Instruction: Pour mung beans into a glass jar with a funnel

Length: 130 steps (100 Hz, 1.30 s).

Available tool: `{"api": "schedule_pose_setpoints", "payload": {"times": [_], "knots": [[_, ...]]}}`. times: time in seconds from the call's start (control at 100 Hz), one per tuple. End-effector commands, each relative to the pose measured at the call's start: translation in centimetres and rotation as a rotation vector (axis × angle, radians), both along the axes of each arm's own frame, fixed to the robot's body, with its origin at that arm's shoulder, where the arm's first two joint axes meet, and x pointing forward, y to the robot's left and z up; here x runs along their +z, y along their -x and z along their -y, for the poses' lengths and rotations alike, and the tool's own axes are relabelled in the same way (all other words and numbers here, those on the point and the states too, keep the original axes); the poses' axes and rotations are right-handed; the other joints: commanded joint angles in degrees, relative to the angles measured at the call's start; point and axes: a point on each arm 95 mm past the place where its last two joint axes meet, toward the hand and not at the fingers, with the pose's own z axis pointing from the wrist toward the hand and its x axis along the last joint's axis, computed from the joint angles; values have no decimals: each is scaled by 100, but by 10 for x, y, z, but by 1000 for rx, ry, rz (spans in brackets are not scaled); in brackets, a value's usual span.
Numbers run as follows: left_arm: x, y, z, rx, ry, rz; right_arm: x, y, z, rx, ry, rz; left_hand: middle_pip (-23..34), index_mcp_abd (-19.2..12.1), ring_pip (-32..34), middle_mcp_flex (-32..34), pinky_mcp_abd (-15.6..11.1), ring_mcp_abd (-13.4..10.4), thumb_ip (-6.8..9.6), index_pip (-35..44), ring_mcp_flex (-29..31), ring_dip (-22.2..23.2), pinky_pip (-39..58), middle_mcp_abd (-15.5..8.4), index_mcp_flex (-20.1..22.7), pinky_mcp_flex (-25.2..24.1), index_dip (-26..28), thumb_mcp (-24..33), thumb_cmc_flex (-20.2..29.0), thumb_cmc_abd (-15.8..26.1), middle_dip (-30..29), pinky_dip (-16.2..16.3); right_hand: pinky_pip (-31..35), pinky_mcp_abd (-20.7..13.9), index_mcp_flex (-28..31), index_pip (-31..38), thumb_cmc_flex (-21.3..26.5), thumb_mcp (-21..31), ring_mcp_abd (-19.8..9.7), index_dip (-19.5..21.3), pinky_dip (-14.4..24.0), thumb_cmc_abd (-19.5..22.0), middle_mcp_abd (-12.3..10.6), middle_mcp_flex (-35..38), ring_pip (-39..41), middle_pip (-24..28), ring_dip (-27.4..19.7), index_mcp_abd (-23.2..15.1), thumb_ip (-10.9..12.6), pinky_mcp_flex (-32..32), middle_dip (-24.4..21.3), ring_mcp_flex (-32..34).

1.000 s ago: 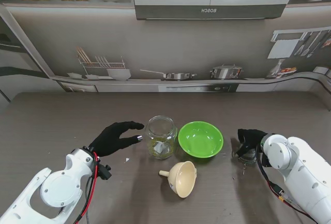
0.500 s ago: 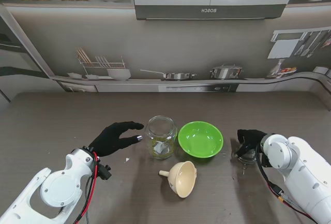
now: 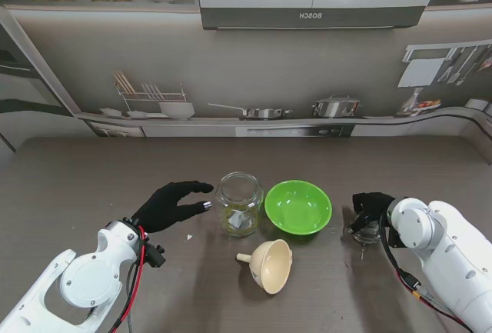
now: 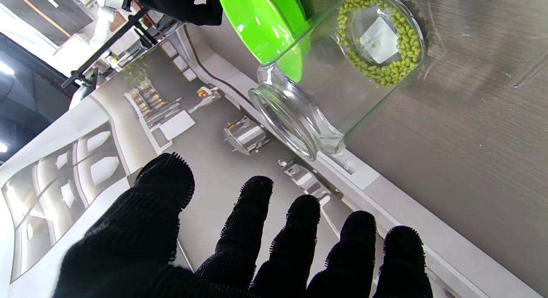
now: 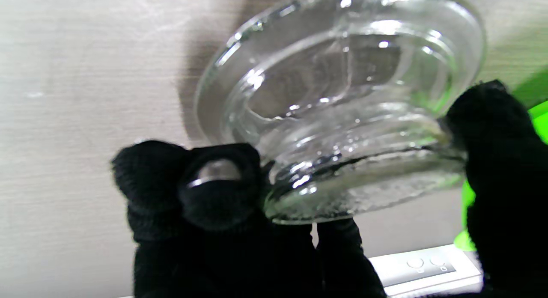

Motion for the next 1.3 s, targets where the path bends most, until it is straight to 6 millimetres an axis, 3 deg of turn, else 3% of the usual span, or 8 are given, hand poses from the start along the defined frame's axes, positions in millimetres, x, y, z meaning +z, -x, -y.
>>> {"api": "schedule_pose_setpoints", "payload": {"times": [0.0,1.29], "knots": [[-1,1,2,-12,-2,-16,-7,5,-3,-1,-2,-33,-62,5,-24,14,-18,19,209,0,146,28,-173,10,80,-72,24,-106,75,250,-15,81,74,-576,218,48,2364,1961,-2132,-188,-35,627,-446,284,699,73,121,18,138,236,-145,300],[-2,0,-1,-5,-8,-18,29,-7,-10,-46,-45,27,-62,7,-26,8,-21,21,207,-8,142,29,-174,8,60,-75,20,-107,76,250,-15,84,135,-561,275,62,2347,2040,-2101,-234,-45,551,-445,354,747,32,151,18,140,252,-119,297]]}}
